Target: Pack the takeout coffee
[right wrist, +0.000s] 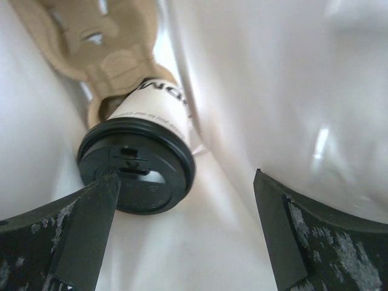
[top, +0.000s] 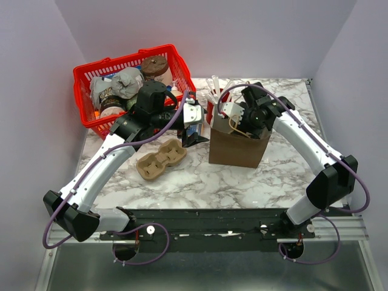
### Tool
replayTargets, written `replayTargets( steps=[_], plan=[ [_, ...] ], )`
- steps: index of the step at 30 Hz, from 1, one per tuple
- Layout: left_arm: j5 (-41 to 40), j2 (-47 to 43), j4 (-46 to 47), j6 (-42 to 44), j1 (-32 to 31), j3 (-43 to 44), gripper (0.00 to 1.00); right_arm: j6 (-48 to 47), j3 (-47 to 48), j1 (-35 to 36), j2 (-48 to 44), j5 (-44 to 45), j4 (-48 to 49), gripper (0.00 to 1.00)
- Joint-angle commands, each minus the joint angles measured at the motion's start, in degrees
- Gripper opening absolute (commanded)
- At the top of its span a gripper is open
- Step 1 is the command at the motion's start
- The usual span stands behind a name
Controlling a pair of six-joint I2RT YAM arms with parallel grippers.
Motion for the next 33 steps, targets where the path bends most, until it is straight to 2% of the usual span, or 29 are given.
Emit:
replayTargets(
  steps=[1, 7, 19, 33],
  plan=[
    [-0.24, -0.61, 1.06, -0.39, -0.3, -0.41, 0.99, 1.54, 3.39, -0.15, -2.12, -1.46, -2.02, 1.0],
    [-0.16, -0.43, 1.24, -0.56, -0.21, -0.41, 0.99, 2.34, 6.56, -0.15, -1.95, -2.25, -3.95, 1.0],
    [-0.42, -0.34, 1.42, -0.57, -0.21, -0.85, 0.99, 4.44, 6.47, -0.15, -2.12, -4.88, -4.39, 0.96],
    [-0.07, 1.15, 2.99, -1.97, -0.3, -0.68, 0.99, 9.19, 16.75, -0.24, -5.28, -10.42, -4.22, 0.95]
  ],
)
